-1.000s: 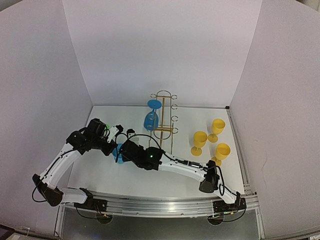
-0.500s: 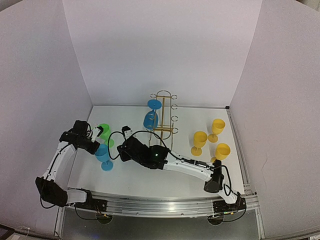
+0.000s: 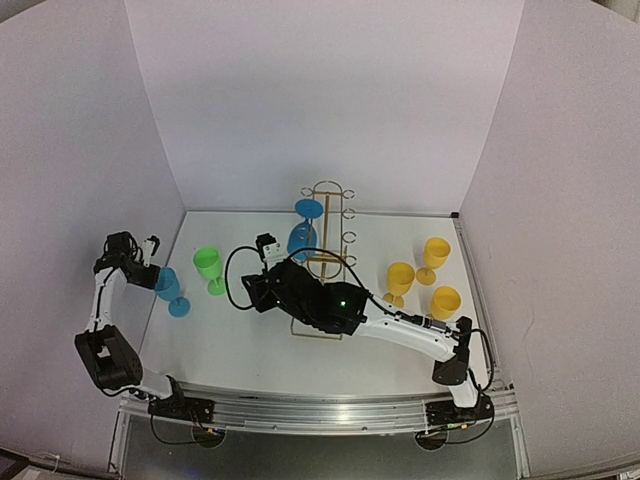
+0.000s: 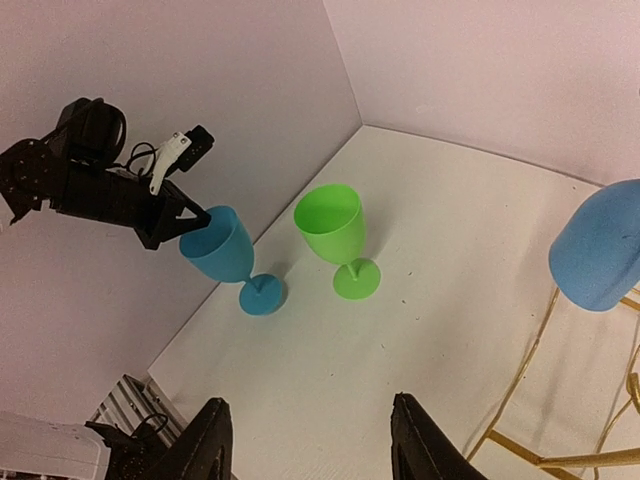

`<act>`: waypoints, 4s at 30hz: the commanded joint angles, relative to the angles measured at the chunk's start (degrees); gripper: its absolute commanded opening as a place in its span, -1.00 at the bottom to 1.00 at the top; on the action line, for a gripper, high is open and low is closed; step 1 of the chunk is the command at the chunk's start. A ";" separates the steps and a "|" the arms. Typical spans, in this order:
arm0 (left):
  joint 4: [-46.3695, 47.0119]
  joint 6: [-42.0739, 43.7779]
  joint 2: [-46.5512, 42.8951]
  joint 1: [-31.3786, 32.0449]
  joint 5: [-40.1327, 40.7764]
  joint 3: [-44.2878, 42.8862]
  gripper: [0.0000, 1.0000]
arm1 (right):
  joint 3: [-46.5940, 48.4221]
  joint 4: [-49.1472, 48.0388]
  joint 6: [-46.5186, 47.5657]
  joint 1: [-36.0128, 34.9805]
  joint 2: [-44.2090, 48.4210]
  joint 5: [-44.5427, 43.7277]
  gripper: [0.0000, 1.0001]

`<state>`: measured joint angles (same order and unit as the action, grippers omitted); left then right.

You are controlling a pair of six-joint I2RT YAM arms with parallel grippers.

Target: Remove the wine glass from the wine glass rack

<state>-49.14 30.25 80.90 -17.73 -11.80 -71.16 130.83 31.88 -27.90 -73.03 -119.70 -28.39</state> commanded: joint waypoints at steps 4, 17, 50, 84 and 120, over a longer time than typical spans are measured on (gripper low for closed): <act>11.35 -2.53 8.97 -0.25 0.78 -8.82 -1.00 | -2.51 -2.66 1.72 0.17 3.72 -2.08 -0.02; 16.18 -3.98 16.11 3.15 2.08 -10.76 -1.00 | -3.66 -3.31 1.67 0.31 4.21 -2.38 -0.02; 5.08 -5.25 21.37 3.39 4.07 -15.88 -1.00 | -3.51 -3.85 2.39 0.71 4.08 -1.57 -0.02; 3.80 -26.18 9.87 14.84 -18.94 -34.78 0.29 | -17.75 -3.70 -2.50 10.93 24.73 -3.23 0.01; 8.33 -70.28 32.83 42.38 -23.53 -54.43 0.10 | -25.43 -2.75 -1.94 16.24 27.94 -4.30 0.01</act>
<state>-21.20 -47.74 109.93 23.04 -42.12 -115.91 104.86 29.23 -29.23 -57.12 -91.90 -33.40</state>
